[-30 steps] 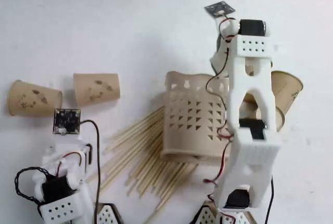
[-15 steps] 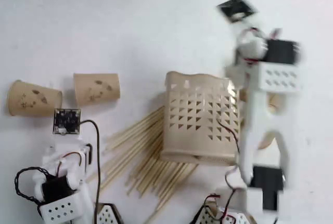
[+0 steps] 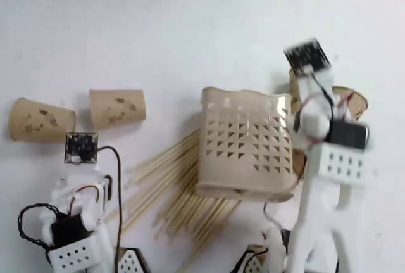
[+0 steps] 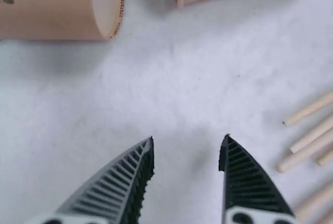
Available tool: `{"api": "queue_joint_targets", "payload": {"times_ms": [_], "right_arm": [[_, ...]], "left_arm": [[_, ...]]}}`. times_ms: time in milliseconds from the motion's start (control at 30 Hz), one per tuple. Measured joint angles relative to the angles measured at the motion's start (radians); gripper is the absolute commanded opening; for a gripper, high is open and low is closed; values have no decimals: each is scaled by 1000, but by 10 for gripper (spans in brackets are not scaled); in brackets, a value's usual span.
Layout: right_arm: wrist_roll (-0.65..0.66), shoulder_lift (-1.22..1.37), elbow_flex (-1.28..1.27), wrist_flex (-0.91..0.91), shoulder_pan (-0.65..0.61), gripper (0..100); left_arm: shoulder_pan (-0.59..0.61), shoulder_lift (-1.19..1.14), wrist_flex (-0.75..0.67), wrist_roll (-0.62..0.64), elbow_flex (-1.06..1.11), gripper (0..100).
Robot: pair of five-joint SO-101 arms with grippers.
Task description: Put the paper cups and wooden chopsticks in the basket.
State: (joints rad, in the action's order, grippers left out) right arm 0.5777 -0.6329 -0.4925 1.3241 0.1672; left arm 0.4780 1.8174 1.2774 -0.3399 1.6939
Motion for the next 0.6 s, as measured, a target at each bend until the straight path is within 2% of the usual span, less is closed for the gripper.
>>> {"api": "queue_joint_targets", "payload": {"times_ms": [200, 333, 400, 500, 600], "right_arm": [[0, -278, -410, -166, 31, 18], [2, -399, -578, -184, 46, 18], [0, -453, -637, -187, 49, 18], [0, -540, -715, -203, 81, 18], [0, -621, -796, -213, 135, 18]], "left_arm": [[0, 0, -32, 0, 0, 214], [6, 0, -186, -6, 0, 211], [5, 0, -275, -54, 0, 211], [-68, 0, -333, -149, -44, 211], [-140, -2, -328, -135, -173, 211]]}}
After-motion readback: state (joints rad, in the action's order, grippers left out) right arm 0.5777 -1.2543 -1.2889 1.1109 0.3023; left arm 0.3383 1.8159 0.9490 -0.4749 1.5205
